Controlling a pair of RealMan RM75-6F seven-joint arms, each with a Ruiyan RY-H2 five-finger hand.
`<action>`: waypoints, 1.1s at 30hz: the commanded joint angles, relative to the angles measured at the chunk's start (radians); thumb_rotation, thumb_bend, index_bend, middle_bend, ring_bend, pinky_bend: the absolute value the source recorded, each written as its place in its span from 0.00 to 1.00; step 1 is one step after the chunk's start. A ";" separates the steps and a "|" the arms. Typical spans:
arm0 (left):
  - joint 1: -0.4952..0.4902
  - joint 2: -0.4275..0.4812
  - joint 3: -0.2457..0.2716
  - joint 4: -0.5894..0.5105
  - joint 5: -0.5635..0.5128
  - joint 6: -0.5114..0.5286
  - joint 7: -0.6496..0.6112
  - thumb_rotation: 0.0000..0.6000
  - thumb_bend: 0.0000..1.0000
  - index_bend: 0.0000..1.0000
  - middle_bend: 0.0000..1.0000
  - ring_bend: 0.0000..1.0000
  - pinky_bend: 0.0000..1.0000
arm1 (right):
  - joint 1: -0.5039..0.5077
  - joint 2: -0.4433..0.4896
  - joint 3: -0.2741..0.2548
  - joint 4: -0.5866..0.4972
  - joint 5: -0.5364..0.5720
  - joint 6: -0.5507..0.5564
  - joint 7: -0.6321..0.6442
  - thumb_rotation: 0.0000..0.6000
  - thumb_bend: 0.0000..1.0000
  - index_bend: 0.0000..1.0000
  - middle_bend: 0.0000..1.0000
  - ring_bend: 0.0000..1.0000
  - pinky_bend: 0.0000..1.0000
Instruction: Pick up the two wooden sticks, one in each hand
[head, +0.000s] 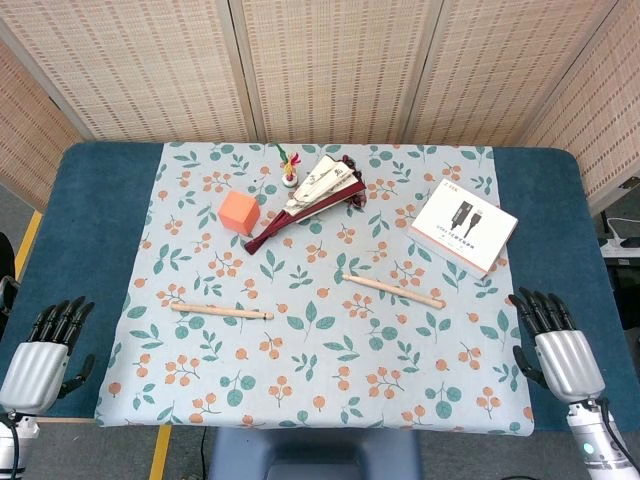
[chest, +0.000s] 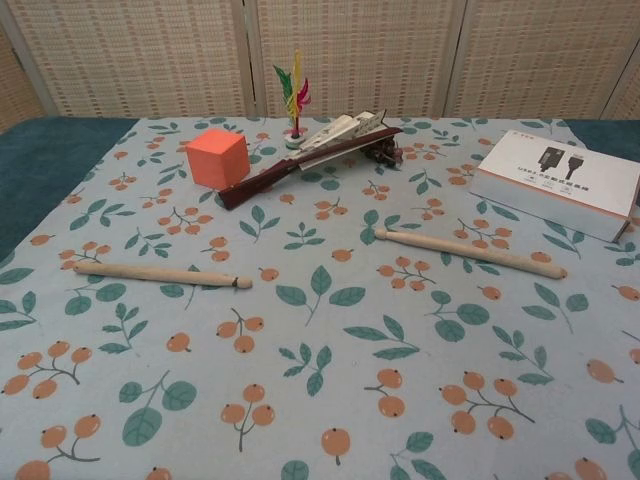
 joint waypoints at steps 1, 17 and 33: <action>-0.004 -0.011 0.001 0.009 0.012 0.002 -0.001 1.00 0.43 0.01 0.07 0.03 0.10 | 0.001 0.003 0.001 -0.001 0.002 -0.002 0.007 1.00 0.40 0.00 0.00 0.00 0.00; -0.200 -0.292 -0.069 0.160 0.047 -0.183 0.264 1.00 0.43 0.28 0.45 0.63 0.67 | -0.005 0.018 -0.003 -0.008 -0.003 0.006 0.022 1.00 0.40 0.00 0.00 0.00 0.00; -0.317 -0.524 -0.085 0.441 -0.014 -0.281 0.286 1.00 0.39 0.32 0.42 0.76 0.80 | -0.020 0.044 -0.002 -0.033 0.010 0.021 0.034 1.00 0.40 0.00 0.00 0.00 0.00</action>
